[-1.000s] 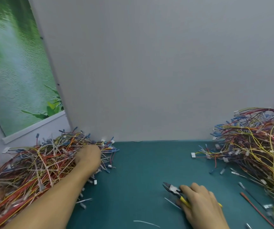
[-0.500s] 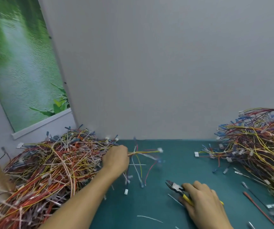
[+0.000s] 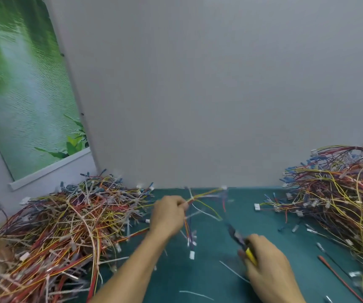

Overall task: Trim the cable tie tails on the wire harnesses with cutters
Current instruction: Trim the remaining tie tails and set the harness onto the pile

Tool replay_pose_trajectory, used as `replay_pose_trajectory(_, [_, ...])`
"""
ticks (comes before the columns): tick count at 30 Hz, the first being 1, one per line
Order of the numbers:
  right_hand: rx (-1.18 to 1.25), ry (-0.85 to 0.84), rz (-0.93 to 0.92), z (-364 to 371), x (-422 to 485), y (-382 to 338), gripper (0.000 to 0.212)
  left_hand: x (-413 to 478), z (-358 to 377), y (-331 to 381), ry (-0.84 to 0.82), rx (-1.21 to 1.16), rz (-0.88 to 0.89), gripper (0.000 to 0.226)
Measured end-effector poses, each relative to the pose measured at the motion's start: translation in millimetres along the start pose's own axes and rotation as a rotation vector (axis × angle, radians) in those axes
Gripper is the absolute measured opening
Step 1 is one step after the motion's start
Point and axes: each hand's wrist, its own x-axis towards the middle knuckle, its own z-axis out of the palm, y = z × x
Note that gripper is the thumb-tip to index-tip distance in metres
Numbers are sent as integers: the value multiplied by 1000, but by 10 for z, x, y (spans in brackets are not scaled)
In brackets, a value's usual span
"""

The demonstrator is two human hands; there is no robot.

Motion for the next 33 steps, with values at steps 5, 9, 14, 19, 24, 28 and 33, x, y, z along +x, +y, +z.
replay_pose_trajectory(5, [485,150,97,-182,69,-255,25,-210,229,90,69,16,102,18])
replay_pose_trajectory(9, [650,46,211,-147,357,-561,23,-338,291,192,88,13,245,20])
replay_pose_trajectory(14, [925,-12,487,2,701,-737,23,-423,328,230,112,8,307,23])
replay_pose_trajectory(19, [1302,-119,702,-81,814,-708,23,-401,316,272,102,-14,405,20])
replay_pose_trajectory(24, [1295,139,685,-248,983,-586,21,-485,289,319,195,-4,592,39])
replay_pose_trajectory(28, [1221,356,741,-274,1065,-385,22,-604,209,144,231,35,599,43])
replay_pose_trajectory(33, [1190,444,763,-304,1132,-149,27,-647,-44,-233,208,130,494,62])
